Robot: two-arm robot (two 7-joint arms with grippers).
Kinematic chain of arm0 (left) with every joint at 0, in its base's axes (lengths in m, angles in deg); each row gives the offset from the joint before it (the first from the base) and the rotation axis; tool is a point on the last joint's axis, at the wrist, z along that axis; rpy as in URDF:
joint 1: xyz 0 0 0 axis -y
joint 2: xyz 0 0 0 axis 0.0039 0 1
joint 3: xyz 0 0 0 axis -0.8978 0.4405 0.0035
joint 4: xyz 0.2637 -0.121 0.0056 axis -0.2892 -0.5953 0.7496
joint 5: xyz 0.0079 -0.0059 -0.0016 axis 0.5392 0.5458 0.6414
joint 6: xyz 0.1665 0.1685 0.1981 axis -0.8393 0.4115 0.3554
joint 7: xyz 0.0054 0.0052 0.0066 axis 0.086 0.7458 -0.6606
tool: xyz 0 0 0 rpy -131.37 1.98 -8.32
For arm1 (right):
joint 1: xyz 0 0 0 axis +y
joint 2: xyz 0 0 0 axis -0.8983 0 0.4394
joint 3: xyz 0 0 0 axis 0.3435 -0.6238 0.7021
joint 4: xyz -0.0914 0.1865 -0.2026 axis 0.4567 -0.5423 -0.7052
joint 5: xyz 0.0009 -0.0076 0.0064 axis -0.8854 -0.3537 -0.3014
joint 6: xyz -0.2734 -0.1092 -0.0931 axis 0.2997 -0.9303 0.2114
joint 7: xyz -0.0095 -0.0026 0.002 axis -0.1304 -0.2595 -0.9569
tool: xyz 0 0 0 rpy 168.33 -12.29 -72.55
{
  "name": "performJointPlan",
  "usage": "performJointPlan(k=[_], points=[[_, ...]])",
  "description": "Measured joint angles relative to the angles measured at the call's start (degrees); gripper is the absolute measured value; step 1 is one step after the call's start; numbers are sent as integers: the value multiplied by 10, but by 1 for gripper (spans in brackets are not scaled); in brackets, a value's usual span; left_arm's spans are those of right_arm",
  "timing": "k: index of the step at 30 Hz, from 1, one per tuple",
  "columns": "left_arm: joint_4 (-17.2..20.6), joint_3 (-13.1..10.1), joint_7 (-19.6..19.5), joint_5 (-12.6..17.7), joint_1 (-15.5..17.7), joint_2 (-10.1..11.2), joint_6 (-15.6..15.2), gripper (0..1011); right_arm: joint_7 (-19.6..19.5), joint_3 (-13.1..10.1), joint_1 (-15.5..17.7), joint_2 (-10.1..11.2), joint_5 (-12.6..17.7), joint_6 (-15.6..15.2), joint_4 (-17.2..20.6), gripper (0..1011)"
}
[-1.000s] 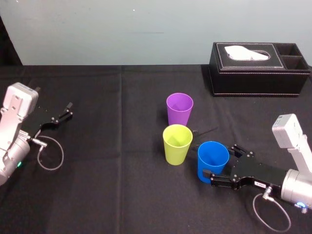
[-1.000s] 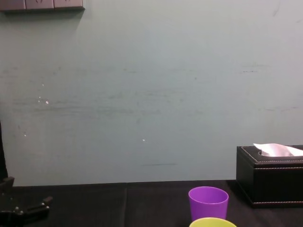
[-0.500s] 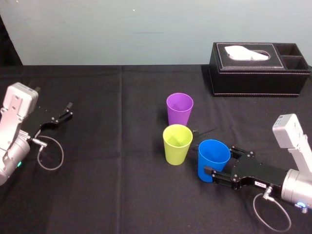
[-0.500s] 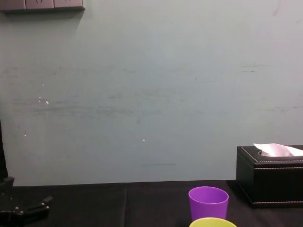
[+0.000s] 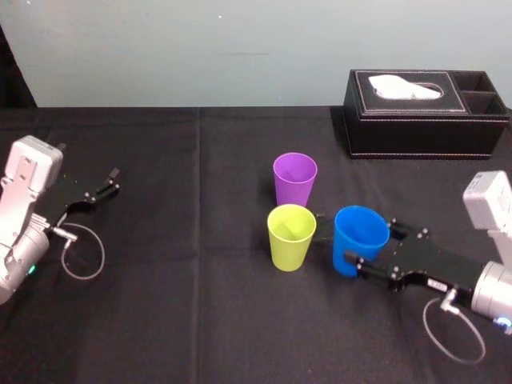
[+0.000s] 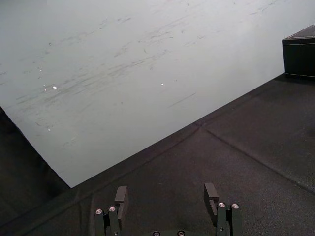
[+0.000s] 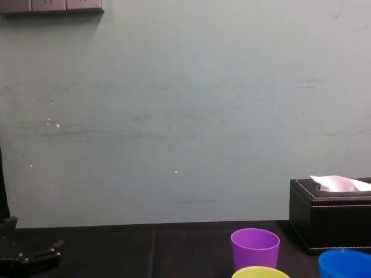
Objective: Stack the three plastic cups sequentially using one hand.
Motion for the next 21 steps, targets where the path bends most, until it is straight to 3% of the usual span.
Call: performJointPlan(k=[10, 21], points=[[0, 0, 0, 0, 0, 0, 0, 1011, -6, -18, -29, -5, 8, -16, 11, 713], [0, 0, 0, 0, 0, 0, 0, 1011, -7, -2, -89, -23, 12, -53, -4, 713]])
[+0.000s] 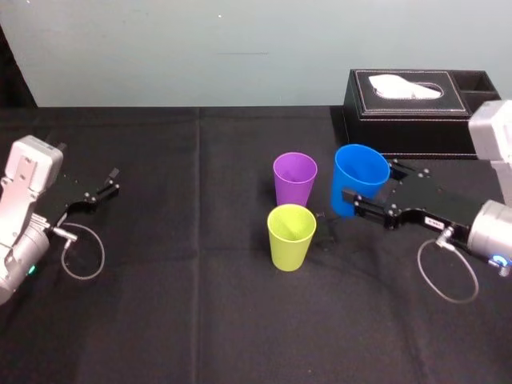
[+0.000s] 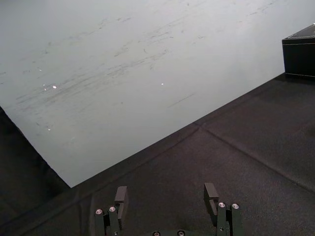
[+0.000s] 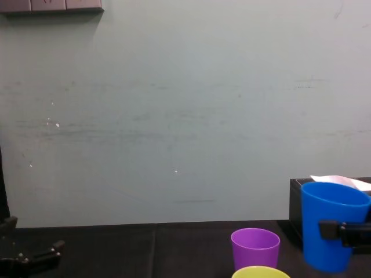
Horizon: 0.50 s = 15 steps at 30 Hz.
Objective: Stack the three plastic cups sequentially using one hand.
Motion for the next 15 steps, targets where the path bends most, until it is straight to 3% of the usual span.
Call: performJointPlan(k=[15], points=[[0, 0, 0, 0, 0, 0, 0, 1011, -23, 43, -86, -47, -1, -60, -45, 713]])
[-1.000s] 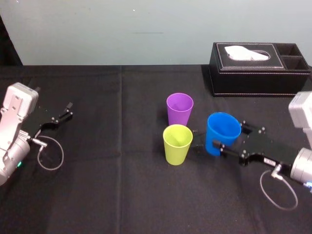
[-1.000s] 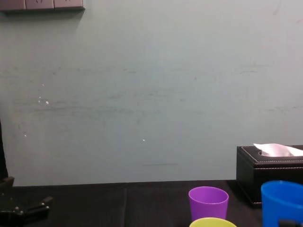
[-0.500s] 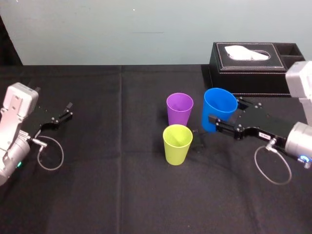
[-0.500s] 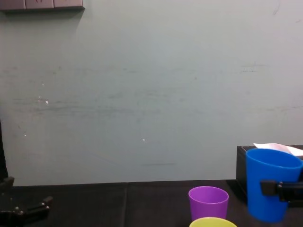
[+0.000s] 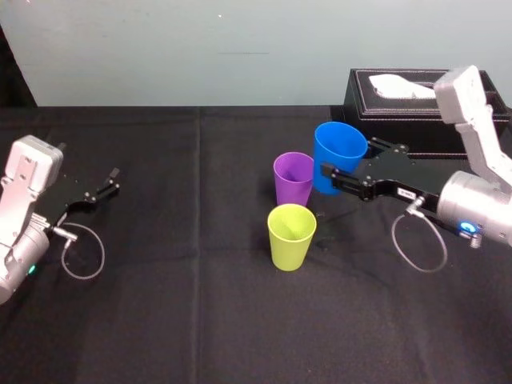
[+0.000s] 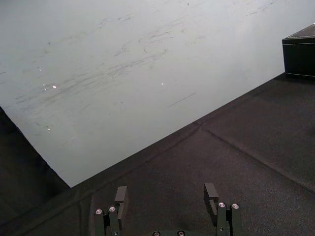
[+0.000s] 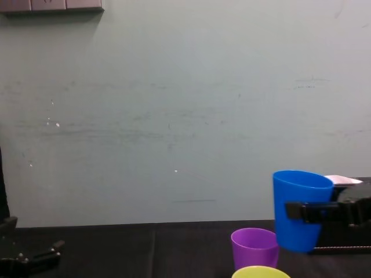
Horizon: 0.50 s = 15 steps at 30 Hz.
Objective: Stack the three plastic cups sequentially using one hand.
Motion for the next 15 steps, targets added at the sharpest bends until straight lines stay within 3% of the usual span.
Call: performJointPlan(k=[7, 15], points=[[0, 0, 0, 0, 0, 0, 0, 1011, -8, 17, -36, -25, -6, -7, -26, 713], [0, 0, 0, 0, 0, 0, 0, 1011, -8, 33, -59, -41, -14, -11, -51, 713]])
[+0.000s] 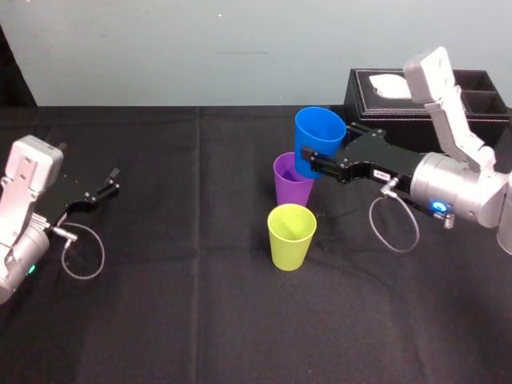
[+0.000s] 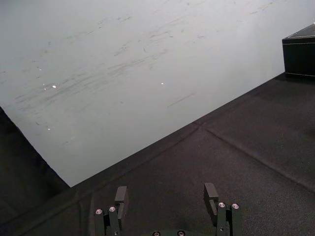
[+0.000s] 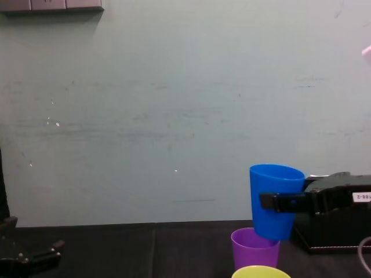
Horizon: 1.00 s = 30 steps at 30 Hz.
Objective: Stack the three plastic cups sequentially using one hand.
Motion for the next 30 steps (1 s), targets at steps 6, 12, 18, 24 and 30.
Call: performJointPlan(k=[6, 12, 18, 24, 30], points=[[0, 0, 0, 0, 0, 0, 0, 1011, 2, 8, -9, -7, -4, 0, -10, 713], [0, 0, 0, 0, 0, 0, 0, 1011, 2, 15, -17, -15, -9, -1, -19, 713], [0, 0, 0, 0, 0, 0, 0, 1011, 4, 20, -22, -20, -12, -2, -27, 713], [0, 0, 0, 0, 0, 0, 0, 1011, 5, 23, -25, -22, -16, -2, -34, 713], [0, 0, 0, 0, 0, 0, 0, 1012, 7, 26, -27, -26, -21, 1, -43, 713]])
